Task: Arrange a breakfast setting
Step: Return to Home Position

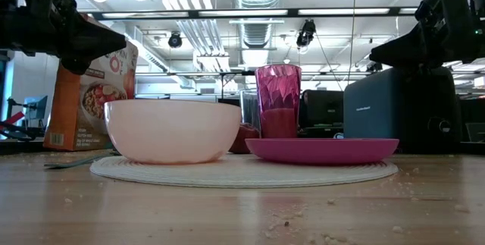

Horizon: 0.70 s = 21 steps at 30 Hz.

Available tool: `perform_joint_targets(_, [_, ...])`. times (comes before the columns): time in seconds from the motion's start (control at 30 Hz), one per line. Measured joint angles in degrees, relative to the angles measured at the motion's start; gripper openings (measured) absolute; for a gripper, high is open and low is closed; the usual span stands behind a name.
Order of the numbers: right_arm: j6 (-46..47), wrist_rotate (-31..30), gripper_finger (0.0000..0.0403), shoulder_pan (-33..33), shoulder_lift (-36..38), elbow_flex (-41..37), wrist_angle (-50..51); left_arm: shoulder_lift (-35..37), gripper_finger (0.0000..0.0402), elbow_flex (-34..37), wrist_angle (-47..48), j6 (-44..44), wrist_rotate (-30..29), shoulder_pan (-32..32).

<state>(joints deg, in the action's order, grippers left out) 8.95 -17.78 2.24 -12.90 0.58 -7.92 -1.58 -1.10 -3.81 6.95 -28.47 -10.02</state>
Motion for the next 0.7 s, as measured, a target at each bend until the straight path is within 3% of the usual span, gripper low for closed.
perform_joint_targets(0.7, [-0.01, 0.0, 0.0085, -0.01, 0.01, 0.0, 0.0, 0.0, 0.0076, 0.0, 0.02, 0.01, 0.0, 0.02])
